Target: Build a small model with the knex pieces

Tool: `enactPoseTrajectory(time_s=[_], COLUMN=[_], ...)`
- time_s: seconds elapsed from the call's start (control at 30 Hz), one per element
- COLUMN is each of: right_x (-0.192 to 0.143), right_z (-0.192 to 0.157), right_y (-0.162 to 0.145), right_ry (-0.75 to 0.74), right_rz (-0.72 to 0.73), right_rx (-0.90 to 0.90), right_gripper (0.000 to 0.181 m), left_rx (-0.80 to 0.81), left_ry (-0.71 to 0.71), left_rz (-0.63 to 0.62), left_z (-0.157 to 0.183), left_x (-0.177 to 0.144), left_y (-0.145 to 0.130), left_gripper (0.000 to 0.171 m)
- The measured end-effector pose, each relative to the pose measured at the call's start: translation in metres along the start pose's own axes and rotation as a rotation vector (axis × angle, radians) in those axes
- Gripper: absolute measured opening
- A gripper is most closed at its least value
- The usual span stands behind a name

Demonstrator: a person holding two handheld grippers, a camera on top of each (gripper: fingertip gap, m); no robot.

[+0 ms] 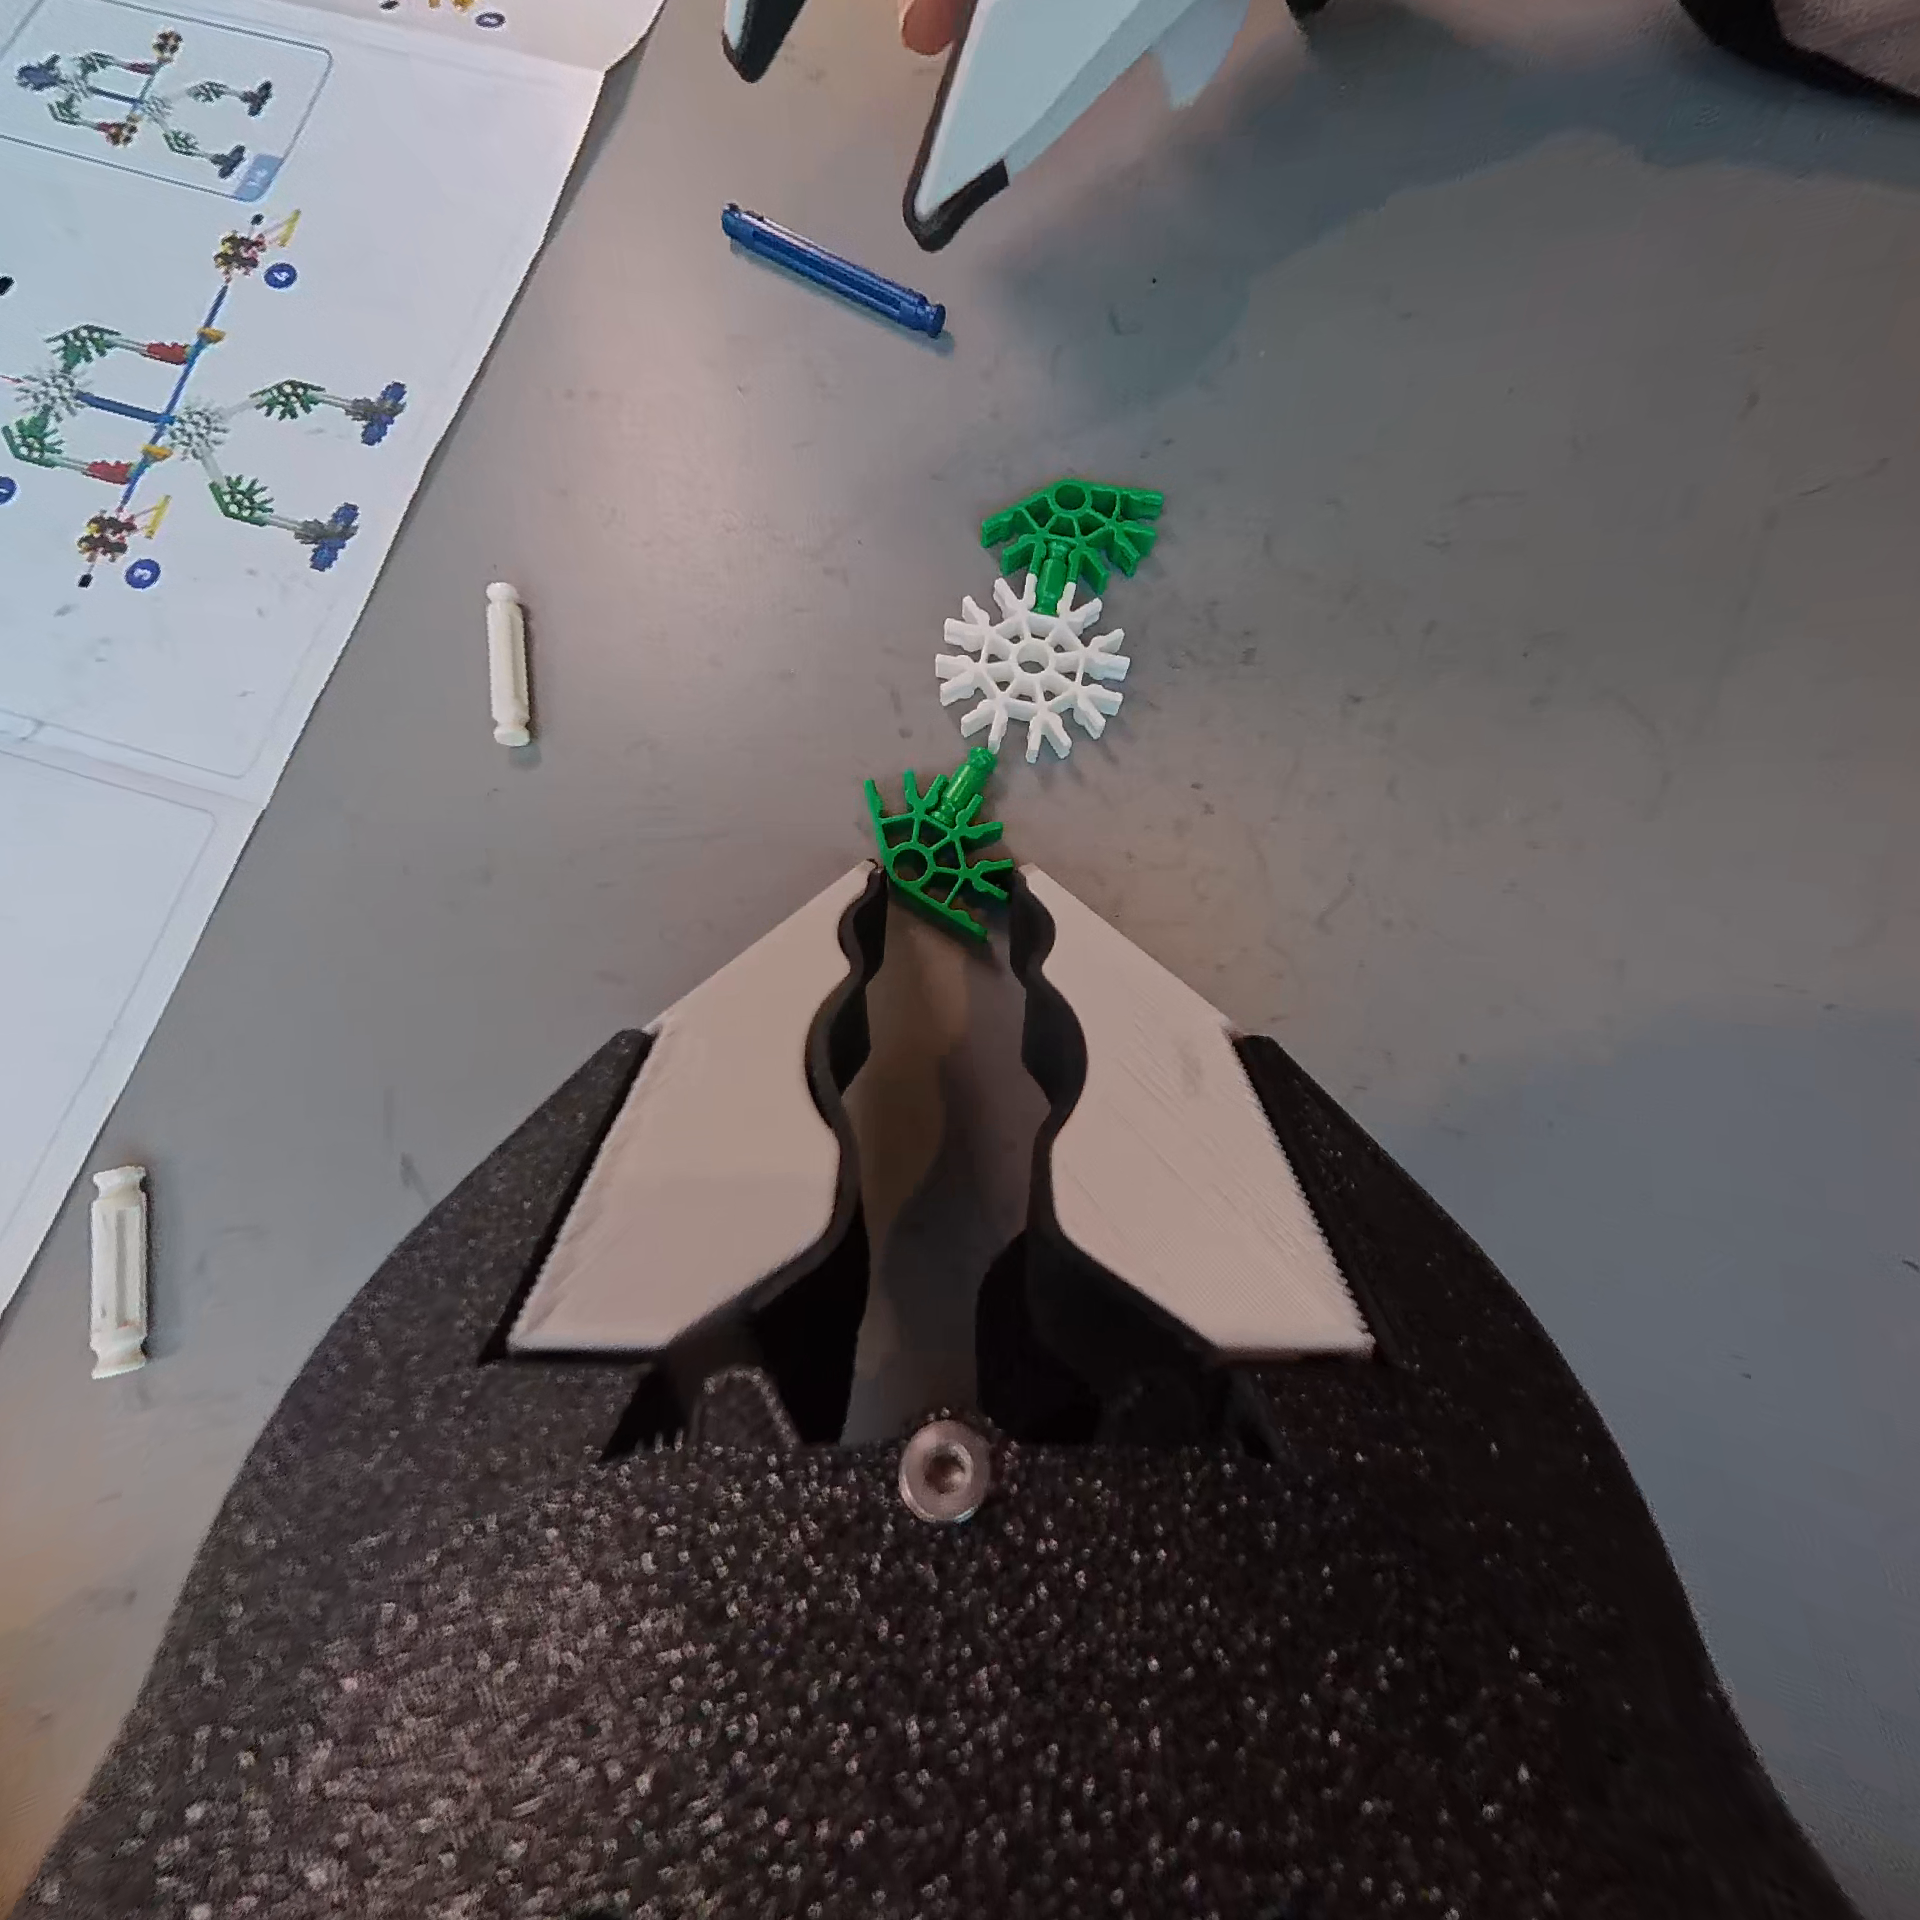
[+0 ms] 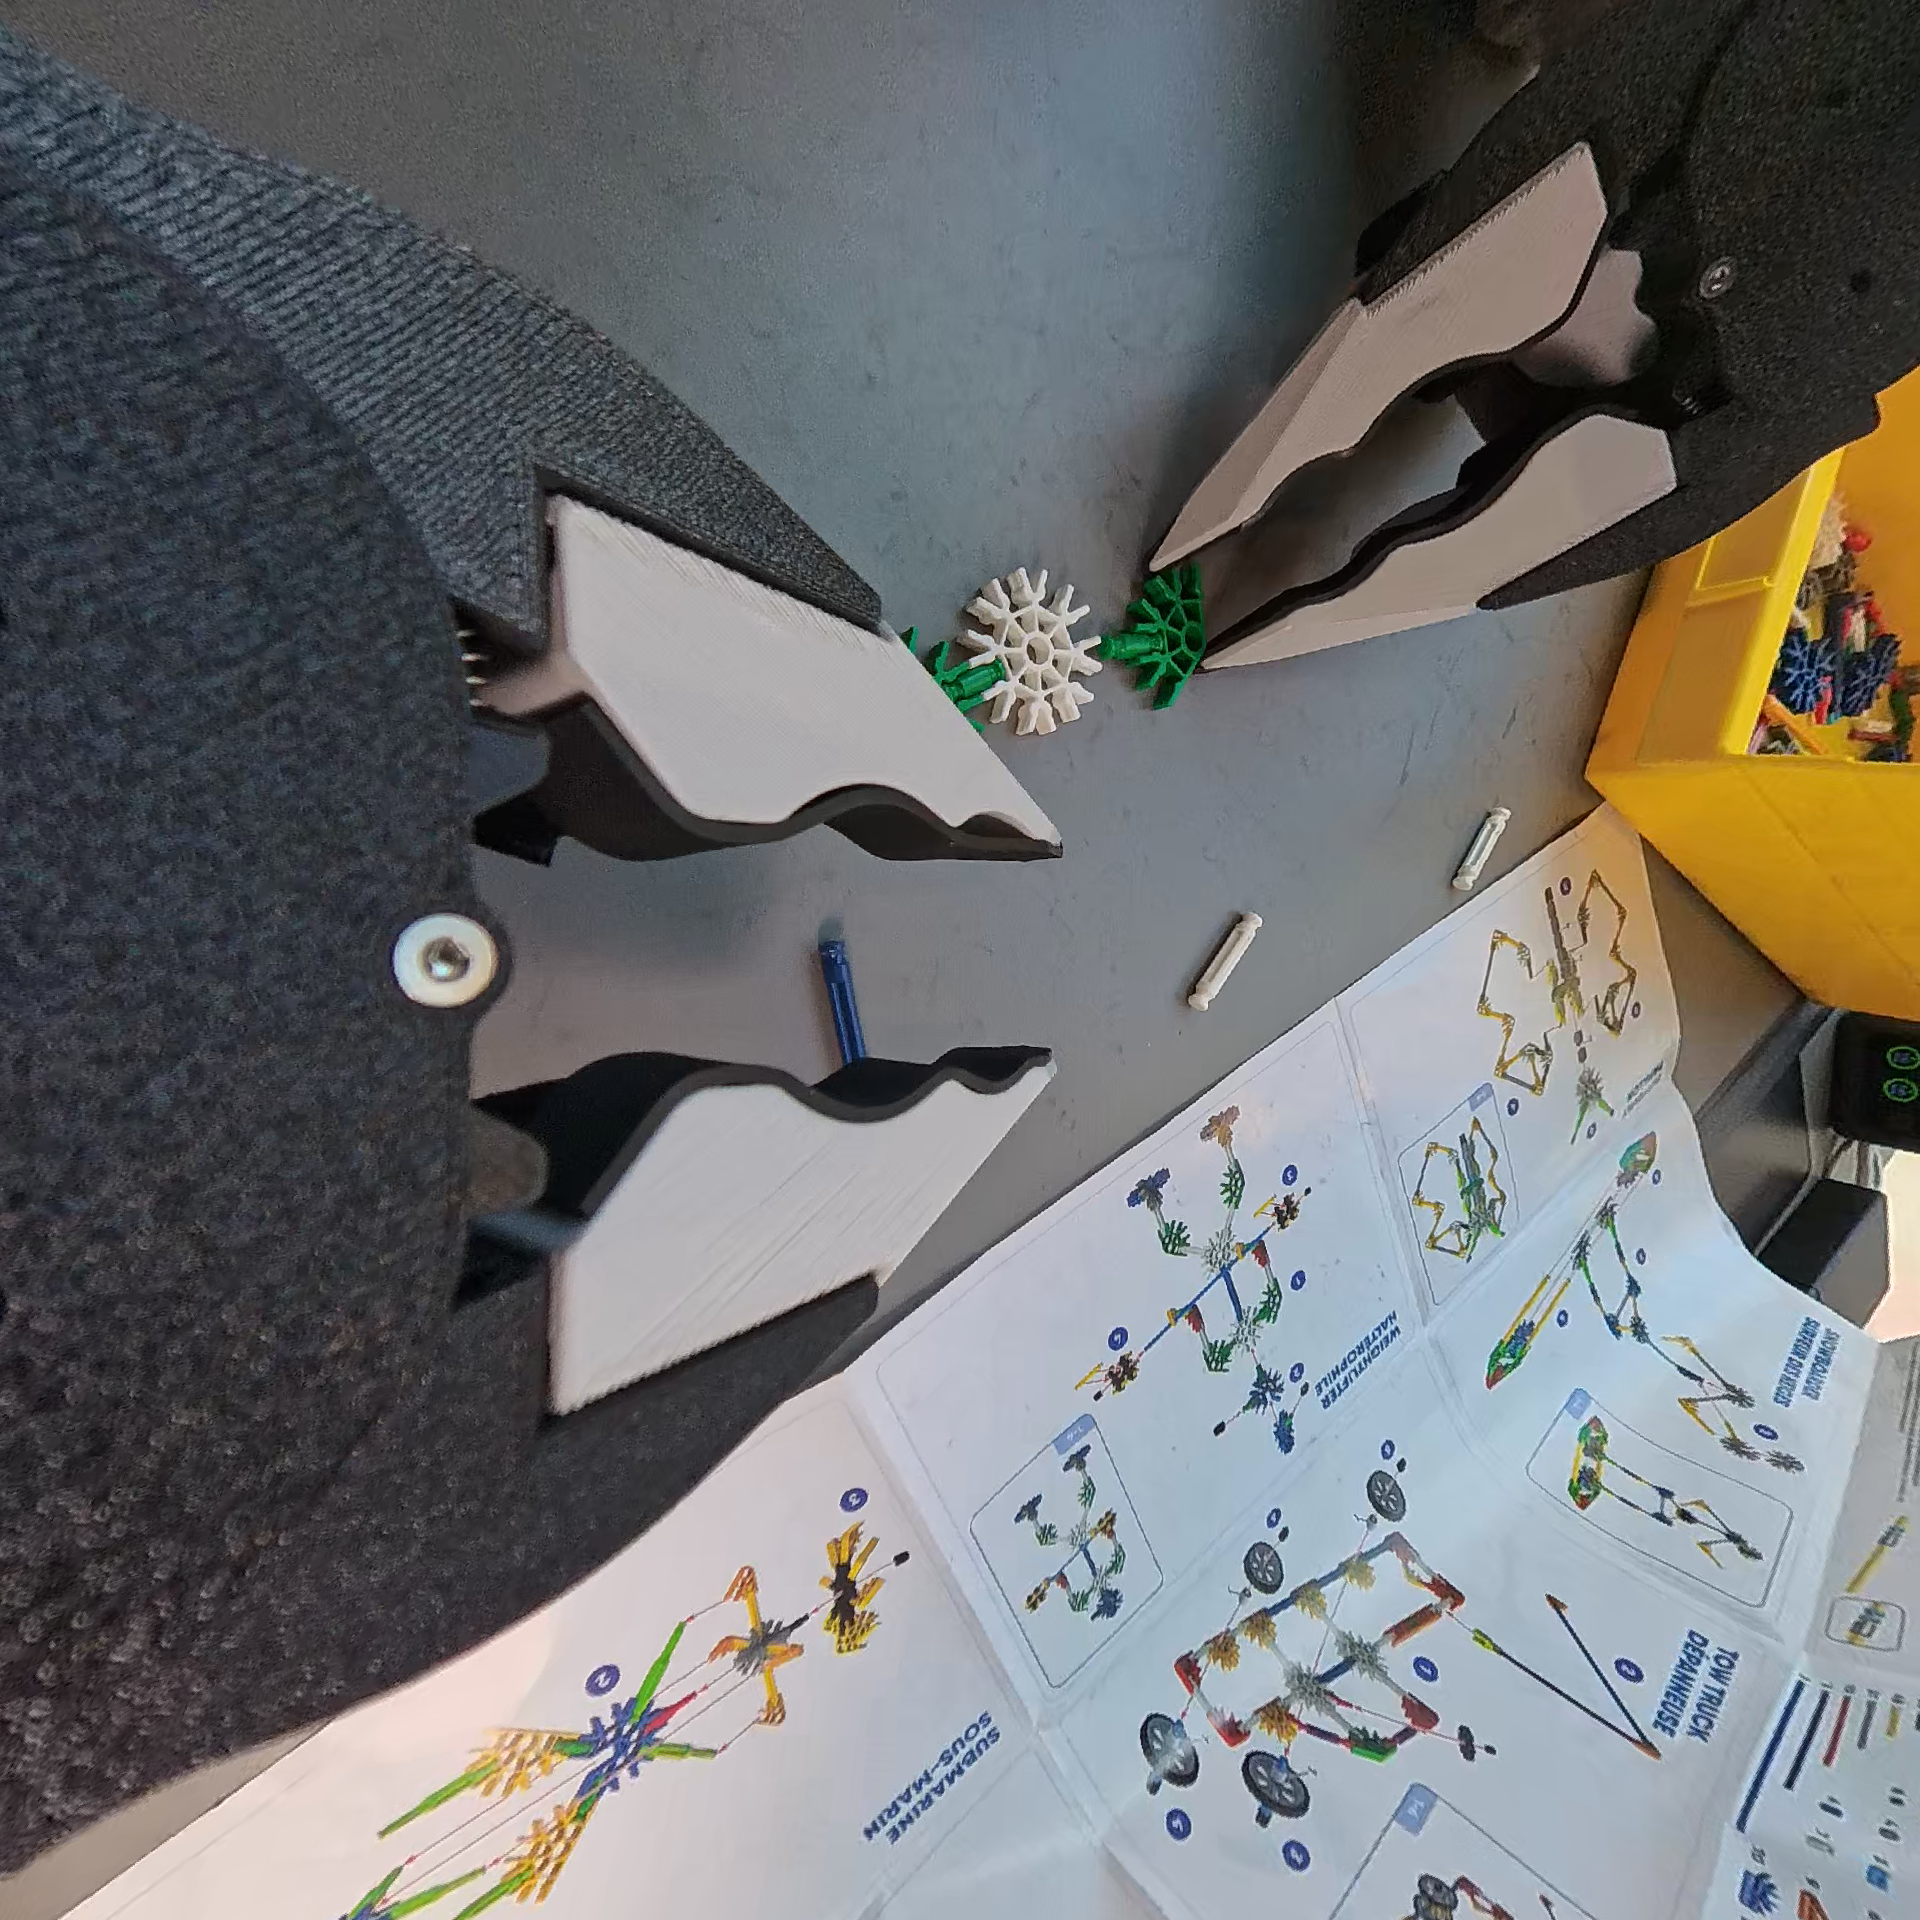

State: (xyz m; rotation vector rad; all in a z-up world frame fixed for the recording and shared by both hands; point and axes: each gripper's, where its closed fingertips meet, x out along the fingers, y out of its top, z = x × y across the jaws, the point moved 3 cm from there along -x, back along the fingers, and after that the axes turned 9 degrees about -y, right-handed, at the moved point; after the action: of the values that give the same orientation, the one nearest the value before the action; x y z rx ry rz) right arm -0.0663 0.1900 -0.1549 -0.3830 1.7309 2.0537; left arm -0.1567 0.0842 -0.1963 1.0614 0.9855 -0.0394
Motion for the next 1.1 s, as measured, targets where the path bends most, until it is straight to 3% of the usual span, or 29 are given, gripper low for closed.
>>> enactPoseTrajectory(time_s=[0.27, 0.63, 1.1], right_x=[0.002, 0.016, 0.03], right_z=[-0.007, -0.063, -0.079], right_y=[-0.002, 0.009, 0.0], right_ry=[0.002, 0.191, 0.235], right_rz=[-0.014, -0.053, -0.182], right_rx=[-0.055, -0.207, -0.3], right_gripper=[0.033, 0.0, 0.0], left_rx=[-0.063, -0.137, -0.164], left_ry=[0.036, 0.111, 0.145], left_rz=[0.059, 0.011, -0.032], left_z=[-0.001, 0.014, 0.017], left_x=[-0.004, 0.003, 0.006], left_y=[0.014, 0.019, 0.011], left_gripper=[0.021, 0.021, 0.021])
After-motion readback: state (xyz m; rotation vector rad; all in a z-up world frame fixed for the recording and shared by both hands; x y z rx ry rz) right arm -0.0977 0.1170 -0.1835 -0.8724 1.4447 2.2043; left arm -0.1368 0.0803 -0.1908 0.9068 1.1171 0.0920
